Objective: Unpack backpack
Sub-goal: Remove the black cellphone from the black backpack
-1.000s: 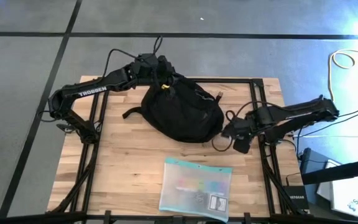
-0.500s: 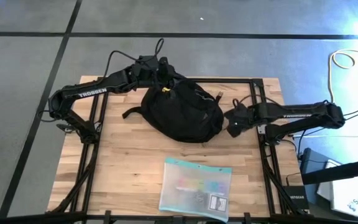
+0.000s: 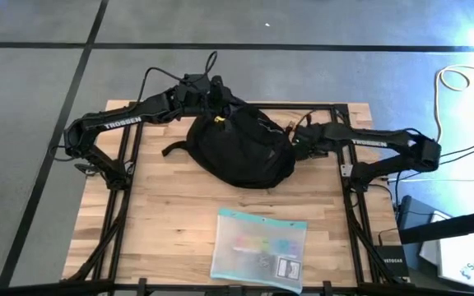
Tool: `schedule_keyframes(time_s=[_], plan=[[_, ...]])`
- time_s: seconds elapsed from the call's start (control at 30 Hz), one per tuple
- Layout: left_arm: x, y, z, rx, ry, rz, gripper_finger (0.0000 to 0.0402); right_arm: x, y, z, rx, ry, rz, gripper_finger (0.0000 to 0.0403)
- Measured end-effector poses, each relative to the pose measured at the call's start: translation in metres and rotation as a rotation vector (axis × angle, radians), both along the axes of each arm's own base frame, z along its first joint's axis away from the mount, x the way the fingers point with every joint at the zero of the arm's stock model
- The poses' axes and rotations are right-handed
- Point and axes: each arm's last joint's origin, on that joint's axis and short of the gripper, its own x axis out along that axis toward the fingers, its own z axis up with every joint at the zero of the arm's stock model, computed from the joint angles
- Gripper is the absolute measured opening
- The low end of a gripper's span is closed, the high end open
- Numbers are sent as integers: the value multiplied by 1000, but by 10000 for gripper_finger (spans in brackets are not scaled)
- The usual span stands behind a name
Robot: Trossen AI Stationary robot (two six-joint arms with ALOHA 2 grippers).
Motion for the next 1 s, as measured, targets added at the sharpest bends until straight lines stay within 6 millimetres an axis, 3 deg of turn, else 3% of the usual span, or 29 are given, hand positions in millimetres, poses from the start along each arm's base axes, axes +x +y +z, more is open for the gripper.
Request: schedule_keyframes(time_s=[0.2,0.4,0.6,0.7,1.0], plan=[[0,0,-1,-1,9,-5,0,1,-36,-27,-27,42,14,325],[-1,-1,-3,-7,27,-7,0,-10,-65,-44,-37,111,-48,322],[0,-1,-2,-4,25,-10,0,-9,-74,-49,-49,119,28,322],[0,-1,-2,-6,25,-11,0,-4,-80,-47,-144,121,55,322],[-1,-2,-5,-19,53,-13,0,-8,-79,-47,-164,191,49,323]])
